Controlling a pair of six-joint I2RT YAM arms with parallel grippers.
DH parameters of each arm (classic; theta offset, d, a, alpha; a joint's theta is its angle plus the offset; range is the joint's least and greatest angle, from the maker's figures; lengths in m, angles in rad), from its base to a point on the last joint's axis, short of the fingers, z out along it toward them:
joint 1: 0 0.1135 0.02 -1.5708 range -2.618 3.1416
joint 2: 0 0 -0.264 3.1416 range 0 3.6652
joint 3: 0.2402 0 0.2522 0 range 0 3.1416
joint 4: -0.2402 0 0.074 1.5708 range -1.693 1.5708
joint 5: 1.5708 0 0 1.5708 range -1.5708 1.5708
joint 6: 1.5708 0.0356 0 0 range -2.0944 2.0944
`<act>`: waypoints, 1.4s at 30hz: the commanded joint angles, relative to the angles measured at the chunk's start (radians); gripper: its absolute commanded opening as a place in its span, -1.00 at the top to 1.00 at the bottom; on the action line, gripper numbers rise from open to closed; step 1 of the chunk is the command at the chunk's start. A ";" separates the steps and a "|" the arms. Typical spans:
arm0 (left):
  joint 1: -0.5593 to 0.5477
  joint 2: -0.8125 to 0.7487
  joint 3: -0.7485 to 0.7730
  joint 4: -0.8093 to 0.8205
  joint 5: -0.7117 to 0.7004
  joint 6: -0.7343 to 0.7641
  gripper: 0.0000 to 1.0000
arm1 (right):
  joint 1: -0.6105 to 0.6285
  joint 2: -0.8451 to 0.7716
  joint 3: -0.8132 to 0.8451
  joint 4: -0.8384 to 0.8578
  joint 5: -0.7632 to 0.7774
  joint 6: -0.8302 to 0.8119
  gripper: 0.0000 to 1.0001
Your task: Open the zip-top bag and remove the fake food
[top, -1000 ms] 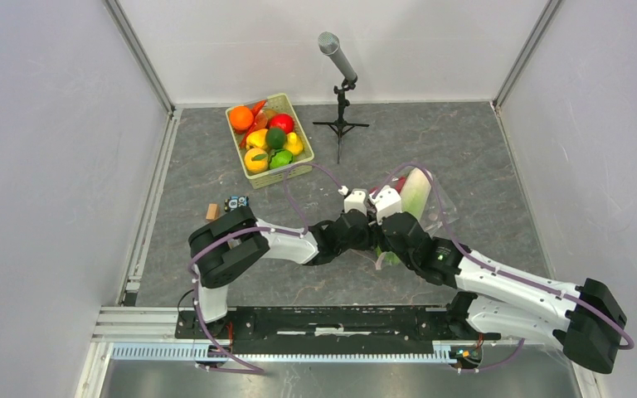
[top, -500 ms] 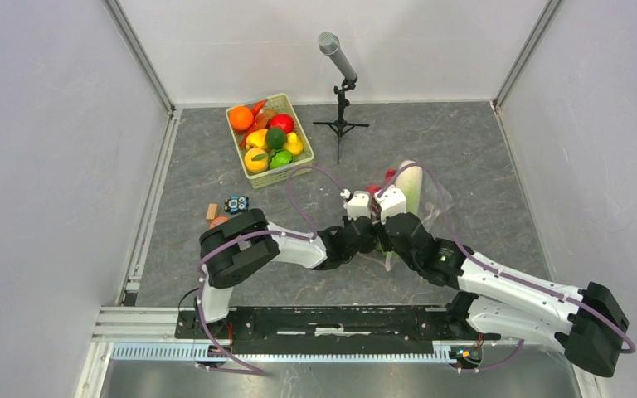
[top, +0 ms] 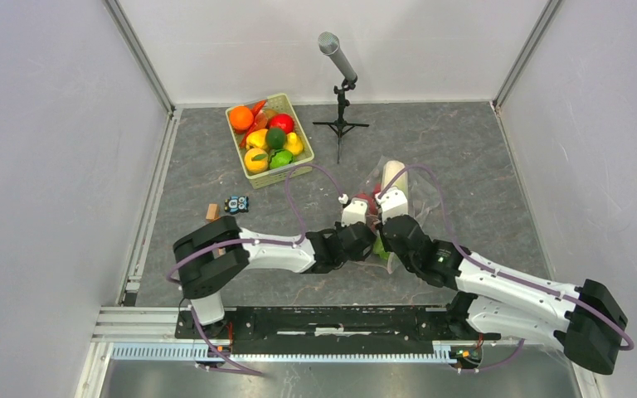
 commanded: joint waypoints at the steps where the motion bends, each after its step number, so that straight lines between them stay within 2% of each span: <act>1: -0.003 -0.105 0.055 -0.228 0.092 0.038 0.96 | 0.000 0.018 -0.008 -0.002 0.100 0.020 1.00; 8: -0.004 -0.193 0.135 -0.419 0.144 0.005 0.95 | 0.001 0.053 -0.011 0.023 0.128 0.013 1.00; 13: -0.001 -0.222 0.224 -0.575 0.166 0.035 0.95 | -0.001 0.064 -0.028 0.038 0.137 0.012 1.00; 20: -0.002 -0.241 0.315 -0.726 0.321 0.098 0.95 | -0.001 0.064 -0.040 0.038 0.173 0.016 1.00; 28: -0.001 -0.334 0.378 -0.911 0.445 0.142 0.95 | -0.002 0.087 -0.039 0.042 0.230 0.021 1.00; 42: 0.012 -0.518 0.521 -1.280 0.428 0.220 0.95 | -0.025 0.109 -0.049 0.039 0.277 0.018 1.00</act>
